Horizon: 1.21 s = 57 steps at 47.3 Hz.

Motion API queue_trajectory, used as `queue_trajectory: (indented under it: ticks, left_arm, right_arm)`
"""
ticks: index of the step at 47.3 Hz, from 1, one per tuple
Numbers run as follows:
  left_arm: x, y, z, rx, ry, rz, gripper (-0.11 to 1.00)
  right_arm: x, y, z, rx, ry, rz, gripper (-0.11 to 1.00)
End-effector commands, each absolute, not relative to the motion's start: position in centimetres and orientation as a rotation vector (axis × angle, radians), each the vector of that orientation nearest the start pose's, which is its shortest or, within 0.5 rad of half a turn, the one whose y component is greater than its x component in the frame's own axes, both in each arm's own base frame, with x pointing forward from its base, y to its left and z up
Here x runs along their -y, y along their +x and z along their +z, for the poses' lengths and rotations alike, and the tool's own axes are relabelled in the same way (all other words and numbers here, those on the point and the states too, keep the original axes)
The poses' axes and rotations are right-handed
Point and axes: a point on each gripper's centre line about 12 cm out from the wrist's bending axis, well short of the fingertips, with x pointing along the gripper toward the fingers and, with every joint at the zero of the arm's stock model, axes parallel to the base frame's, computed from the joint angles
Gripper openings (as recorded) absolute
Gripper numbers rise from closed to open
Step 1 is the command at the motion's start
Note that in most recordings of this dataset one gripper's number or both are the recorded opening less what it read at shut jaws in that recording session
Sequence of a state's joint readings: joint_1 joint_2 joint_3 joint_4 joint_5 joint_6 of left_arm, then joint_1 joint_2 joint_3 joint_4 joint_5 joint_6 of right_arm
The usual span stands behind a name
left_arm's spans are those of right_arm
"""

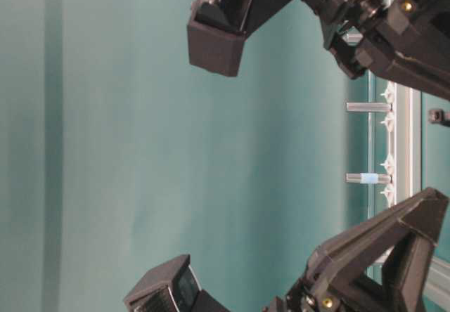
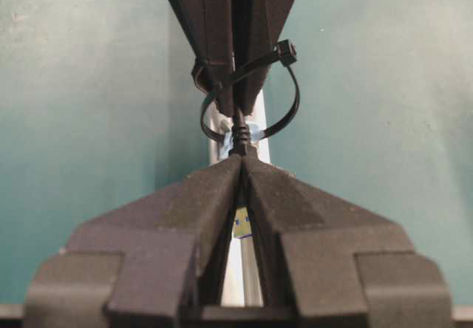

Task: Insert the wire through the string loop located in the center.
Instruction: 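Close the left gripper on the USB plug beyond the loop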

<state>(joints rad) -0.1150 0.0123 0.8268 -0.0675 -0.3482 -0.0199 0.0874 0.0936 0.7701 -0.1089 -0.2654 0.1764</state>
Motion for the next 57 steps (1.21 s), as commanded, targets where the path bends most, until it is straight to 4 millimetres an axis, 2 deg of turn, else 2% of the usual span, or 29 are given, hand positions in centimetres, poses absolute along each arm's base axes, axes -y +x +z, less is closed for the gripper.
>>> queue_trajectory:
  ticks: [1, 6, 10, 19, 22, 42, 57]
  left_arm:
    - [4.2, 37.1, 15.7, -0.46, -0.046, -0.077, 0.2]
    - [4.3, 37.1, 15.6, -0.47, -0.046, -0.078, 0.25]
    - [4.4, 37.0, 15.4, -0.483, -0.044, -0.081, 0.34]
    - [4.8, 37.0, 15.3, -0.52, -0.039, -0.093, 0.79]
    - [4.8, 37.1, 15.3, -0.528, -0.038, -0.094, 0.87]
    - [5.0, 38.0, 14.8, -0.548, -0.034, -0.095, 0.88]
    - [5.0, 39.0, 12.6, -0.595, -0.032, -0.09, 0.88]
  right_arm:
    - [-3.7, 38.4, 13.7, -0.562, 0.052, 0.095, 0.07]
    - [-3.7, 38.3, 13.6, -0.564, 0.053, 0.093, 0.07]
    - [-3.7, 38.4, 13.7, -0.562, 0.053, 0.093, 0.07]
    - [-3.7, 38.3, 13.6, -0.564, 0.053, 0.093, 0.07]
    - [-3.7, 38.3, 13.6, -0.565, 0.052, 0.095, 0.07]
    - [-3.4, 38.3, 13.6, -0.565, 0.054, 0.087, 0.07]
    - [-3.4, 38.3, 13.6, -0.561, 0.055, 0.088, 0.07]
